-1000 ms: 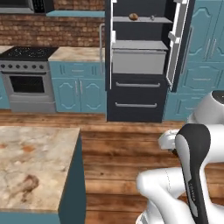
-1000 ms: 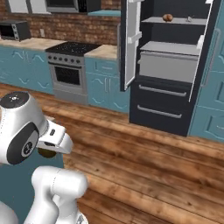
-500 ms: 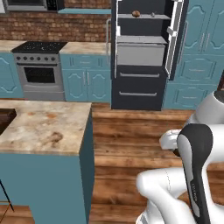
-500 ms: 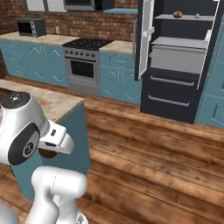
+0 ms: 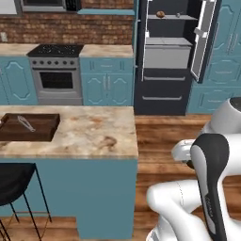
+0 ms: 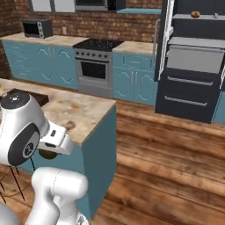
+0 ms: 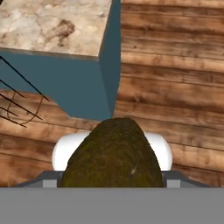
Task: Gather the avocado and corn from the fridge and place them on a tray on the dining counter. Then gather the chicken drumstick and fish from the fridge and place them on the other tray.
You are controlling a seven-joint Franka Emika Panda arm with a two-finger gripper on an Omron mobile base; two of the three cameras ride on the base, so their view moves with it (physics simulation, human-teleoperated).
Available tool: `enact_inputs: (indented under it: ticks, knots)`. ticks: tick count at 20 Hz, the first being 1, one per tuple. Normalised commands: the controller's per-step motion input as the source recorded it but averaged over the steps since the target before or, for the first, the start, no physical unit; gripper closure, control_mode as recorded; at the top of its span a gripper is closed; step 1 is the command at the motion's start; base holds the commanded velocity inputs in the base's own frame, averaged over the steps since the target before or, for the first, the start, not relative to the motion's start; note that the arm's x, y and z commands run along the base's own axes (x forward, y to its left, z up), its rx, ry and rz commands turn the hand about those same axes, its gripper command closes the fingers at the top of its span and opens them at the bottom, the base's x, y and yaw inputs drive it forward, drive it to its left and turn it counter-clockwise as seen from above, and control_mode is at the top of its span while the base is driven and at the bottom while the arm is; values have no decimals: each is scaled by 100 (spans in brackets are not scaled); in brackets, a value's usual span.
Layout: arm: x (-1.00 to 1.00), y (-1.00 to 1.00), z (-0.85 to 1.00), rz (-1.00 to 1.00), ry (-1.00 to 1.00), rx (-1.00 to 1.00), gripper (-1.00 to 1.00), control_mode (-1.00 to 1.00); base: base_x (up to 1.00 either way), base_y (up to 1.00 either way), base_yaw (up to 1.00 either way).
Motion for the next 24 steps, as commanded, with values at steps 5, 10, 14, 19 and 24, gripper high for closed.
enact_inputs:
  ticks: [5,10,14,19,24]
  knots:
    - [0,0,0,0,0,0,100,100,0,100,-17]
    - [0,0,0,0,0,0,100,100,-2,100,-19]
    - [0,0,0,0,0,0,100,100,-6,100,-16]
    - [0,0,0,0,0,0,100,100,-30,100,-16]
    - [0,0,0,0,0,0,100,100,-62,98,-13]
